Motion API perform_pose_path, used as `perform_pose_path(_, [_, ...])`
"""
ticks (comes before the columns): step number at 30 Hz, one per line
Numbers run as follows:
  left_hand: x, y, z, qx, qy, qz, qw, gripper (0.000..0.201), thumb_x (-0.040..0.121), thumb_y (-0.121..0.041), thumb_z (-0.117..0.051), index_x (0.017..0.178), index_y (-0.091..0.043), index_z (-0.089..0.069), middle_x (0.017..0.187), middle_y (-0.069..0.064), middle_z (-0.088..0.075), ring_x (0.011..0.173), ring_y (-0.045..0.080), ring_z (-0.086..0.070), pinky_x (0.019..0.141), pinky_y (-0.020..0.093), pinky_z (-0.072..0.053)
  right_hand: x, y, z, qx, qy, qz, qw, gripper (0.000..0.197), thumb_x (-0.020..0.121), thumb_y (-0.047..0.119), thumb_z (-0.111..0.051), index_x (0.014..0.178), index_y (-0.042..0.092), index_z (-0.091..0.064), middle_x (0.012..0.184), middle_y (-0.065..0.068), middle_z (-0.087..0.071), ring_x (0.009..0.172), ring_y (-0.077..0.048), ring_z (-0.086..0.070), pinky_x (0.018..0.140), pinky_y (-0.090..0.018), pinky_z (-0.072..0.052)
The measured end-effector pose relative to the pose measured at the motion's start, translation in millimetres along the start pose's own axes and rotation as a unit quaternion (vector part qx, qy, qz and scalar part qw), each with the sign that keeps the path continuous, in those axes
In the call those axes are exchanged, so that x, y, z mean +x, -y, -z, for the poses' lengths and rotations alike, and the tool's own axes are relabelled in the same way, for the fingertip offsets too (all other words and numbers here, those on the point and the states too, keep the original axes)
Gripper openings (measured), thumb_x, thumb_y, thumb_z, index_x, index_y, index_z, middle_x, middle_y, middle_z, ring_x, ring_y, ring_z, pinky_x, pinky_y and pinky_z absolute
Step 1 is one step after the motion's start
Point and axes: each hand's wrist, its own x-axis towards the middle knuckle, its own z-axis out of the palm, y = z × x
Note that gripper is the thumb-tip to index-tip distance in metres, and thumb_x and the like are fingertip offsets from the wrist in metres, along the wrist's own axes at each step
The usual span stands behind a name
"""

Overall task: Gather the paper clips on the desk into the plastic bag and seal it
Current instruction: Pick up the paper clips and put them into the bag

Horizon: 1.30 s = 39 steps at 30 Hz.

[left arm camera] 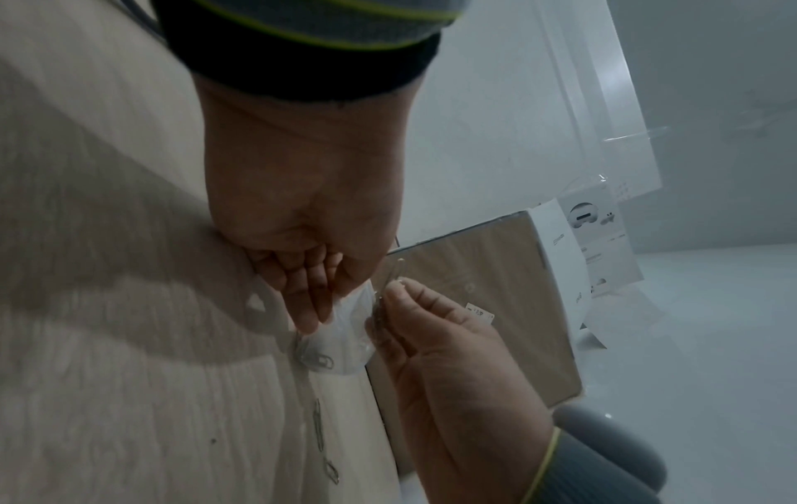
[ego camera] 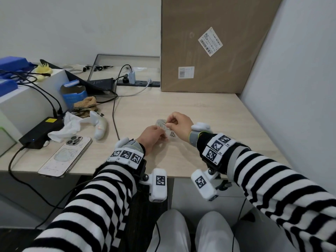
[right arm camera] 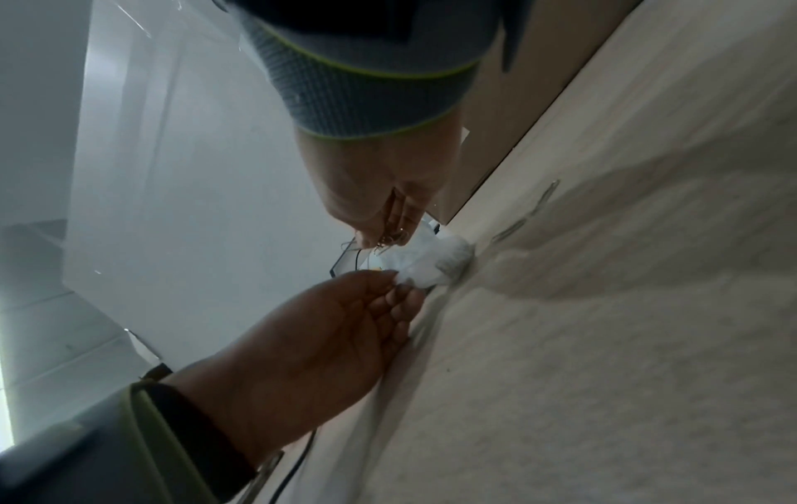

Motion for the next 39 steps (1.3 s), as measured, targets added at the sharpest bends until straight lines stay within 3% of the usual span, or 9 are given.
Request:
perform_pose_path(5, [3.7, 1.4, 1.3, -0.011, 0.01, 0.011, 1.0, 0.02, 0.092, -0.006, -0.045, 0.074, -0.007, -0.055, 0.075, 0.012, -0.059, 0.065, 0.02, -0.06, 0.056, 0.027, -0.047, -5.4, -10.7, 6.7, -0.027, -0.001, 0.021, 0.999, 0.011, 0.081, 0.004, -0.067, 0.082, 0.014, -0.062, 0.079, 0.002, -0.062, 0.066, -0.004, -0.056, 0.058, -0.003, -0.042])
perform_pose_path(10, [1.4, 0.9, 0.9, -0.012, 0.014, 0.006, 1.0, 0.024, 0.094, -0.005, -0.043, 0.075, -0.007, -0.058, 0.075, 0.012, -0.06, 0.064, 0.021, -0.059, 0.049, 0.022, -0.048, -10.8, -21.4, 15.2, -0.044, -0.009, 0.044, 0.998, 0.012, 0.081, 0.012, -0.069, 0.091, 0.01, -0.066, 0.092, 0.0, -0.067, 0.087, -0.011, -0.06, 0.08, -0.021, -0.047])
perform_pose_path(14, [1.2, 0.8, -0.5, -0.011, 0.007, 0.014, 1.0, 0.022, 0.092, -0.006, -0.044, 0.073, -0.006, -0.056, 0.072, 0.014, -0.06, 0.068, 0.028, -0.058, 0.057, 0.029, -0.046, -11.4, -25.6, 27.4, -0.052, -0.05, 0.035, 0.997, 0.007, 0.084, 0.017, -0.066, 0.089, 0.012, -0.066, 0.088, 0.005, -0.064, 0.081, -0.011, -0.057, 0.07, -0.018, -0.042])
perform_pose_path(16, [1.3, 1.0, -1.2, -0.007, -0.002, 0.018, 1.0, 0.024, 0.092, -0.006, -0.044, 0.071, -0.007, -0.054, 0.062, 0.009, -0.059, 0.059, 0.024, -0.059, 0.054, 0.027, -0.045, -10.4, -31.3, 34.2, -0.078, -0.051, 0.003, 0.996, 0.008, 0.085, 0.019, -0.065, 0.089, 0.013, -0.065, 0.09, 0.004, -0.064, 0.079, -0.013, -0.056, 0.065, -0.019, -0.04])
perform_pose_path(21, [-0.5, -0.7, -1.4, 0.008, -0.008, 0.015, 1.0, 0.025, 0.094, -0.007, -0.043, 0.07, -0.008, -0.052, 0.063, 0.008, -0.056, 0.056, 0.019, -0.059, 0.051, 0.025, -0.044, -12.9, -43.9, 45.4, -0.184, 0.021, -0.081, 0.979, 0.019, 0.085, 0.025, -0.065, 0.098, 0.011, -0.065, 0.105, -0.006, -0.066, 0.096, -0.023, -0.06, 0.079, -0.031, -0.044])
perform_pose_path(27, [-0.4, -2.0, -2.4, 0.019, -0.014, 0.015, 1.0, 0.026, 0.093, -0.007, -0.043, 0.069, -0.008, -0.052, 0.063, 0.008, -0.054, 0.057, 0.019, -0.057, 0.054, 0.026, -0.045, -17.6, -40.0, 41.1, -0.308, 0.108, -0.104, 0.94, 0.026, 0.086, 0.025, -0.062, 0.109, 0.012, -0.061, 0.116, -0.005, -0.061, 0.106, -0.025, -0.058, 0.081, -0.029, -0.041])
perform_pose_path(34, [-0.2, -0.9, -3.2, 0.026, -0.016, 0.011, 0.999, 0.027, 0.093, -0.007, -0.043, 0.069, -0.008, -0.052, 0.063, 0.007, -0.055, 0.051, 0.016, -0.058, 0.053, 0.027, -0.045, -12.8, -27.3, 32.6, -0.339, 0.152, -0.087, 0.924, 0.023, 0.092, 0.021, -0.056, 0.104, 0.003, -0.065, 0.114, -0.011, -0.065, 0.103, -0.03, -0.062, 0.073, -0.03, -0.041])
perform_pose_path(37, [-0.2, -0.4, -3.0, 0.028, -0.019, 0.009, 0.999, 0.027, 0.093, -0.008, -0.043, 0.067, -0.009, -0.051, 0.062, 0.007, -0.054, 0.043, 0.01, -0.058, 0.051, 0.025, -0.045, -6.6, -25.6, 28.1, -0.35, 0.186, -0.098, 0.913, 0.019, 0.094, 0.02, -0.053, 0.084, 0.007, -0.063, 0.107, -0.017, -0.068, 0.08, -0.026, -0.059, 0.057, -0.023, -0.035])
perform_pose_path(39, [-0.2, -0.1, -2.9, 0.031, -0.017, 0.008, 0.999, 0.027, 0.093, -0.007, -0.043, 0.067, -0.009, -0.051, 0.062, 0.007, -0.055, 0.047, 0.013, -0.058, 0.05, 0.024, -0.043, -5.9, -25.3, 27.0, -0.354, 0.19, -0.111, 0.909, 0.023, 0.093, 0.019, -0.053, 0.075, 0.007, -0.061, 0.099, -0.021, -0.065, 0.07, -0.021, -0.051, 0.056, -0.023, -0.036])
